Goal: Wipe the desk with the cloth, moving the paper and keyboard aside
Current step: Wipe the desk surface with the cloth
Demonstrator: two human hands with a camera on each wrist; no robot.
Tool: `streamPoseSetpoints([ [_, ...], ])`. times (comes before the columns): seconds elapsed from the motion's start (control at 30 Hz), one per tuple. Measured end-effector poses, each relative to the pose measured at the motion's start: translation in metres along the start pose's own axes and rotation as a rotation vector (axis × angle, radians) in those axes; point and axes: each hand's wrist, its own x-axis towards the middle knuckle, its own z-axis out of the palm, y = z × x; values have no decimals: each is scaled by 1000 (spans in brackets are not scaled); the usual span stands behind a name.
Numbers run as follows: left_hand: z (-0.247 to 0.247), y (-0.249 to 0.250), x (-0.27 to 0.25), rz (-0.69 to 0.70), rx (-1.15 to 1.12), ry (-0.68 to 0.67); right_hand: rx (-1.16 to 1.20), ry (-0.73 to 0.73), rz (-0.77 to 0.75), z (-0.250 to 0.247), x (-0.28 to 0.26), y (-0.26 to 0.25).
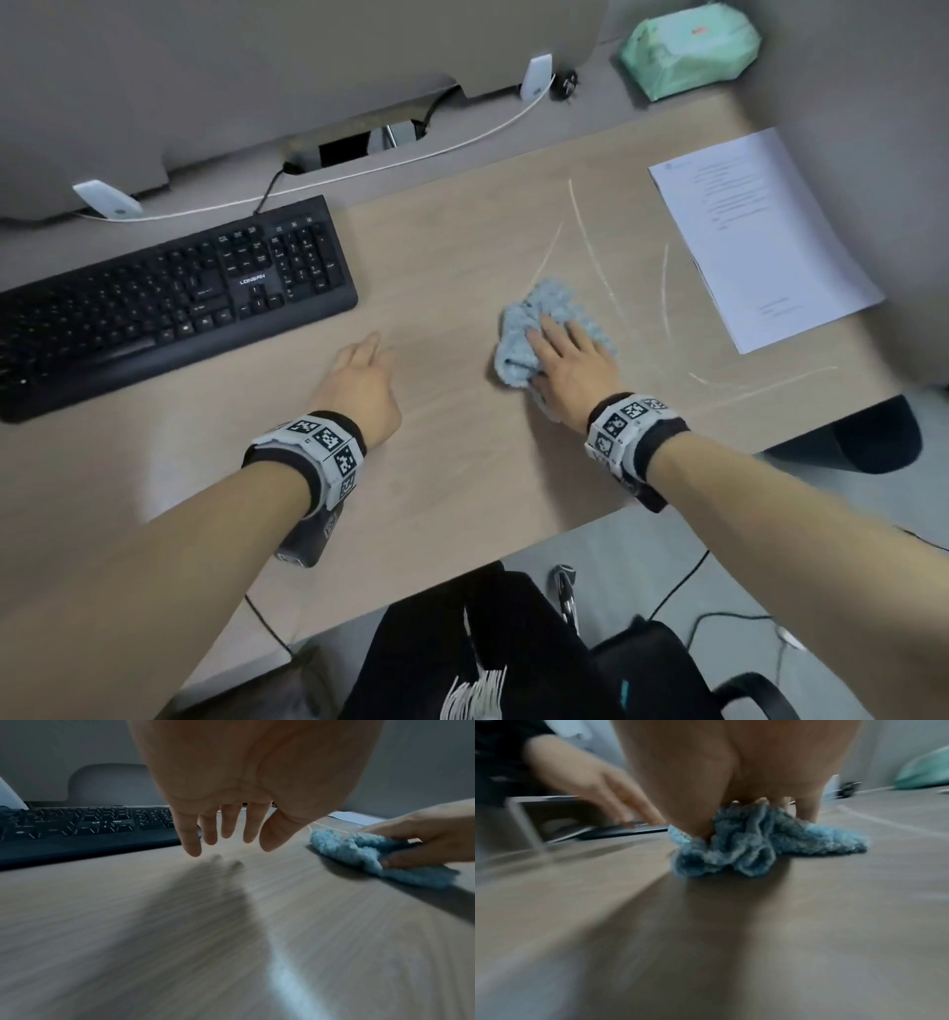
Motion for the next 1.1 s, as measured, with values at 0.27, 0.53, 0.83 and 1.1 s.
streamPoseSetpoints([
  [0.27, -10, 2, 23, 62, -32, -8, -16, -122, -10, -17, 50, -36],
  [0.53, -22, 28, 67, 99, -8, 4, 61, -51, 16, -25, 43, 23],
  [0.83, -27, 52, 107, 36, 18, 13, 145, -37, 216, -70, 146, 93],
  [1.1, -22, 63, 114, -9, 64, -29, 16, -106, -218, -63, 117, 40],
])
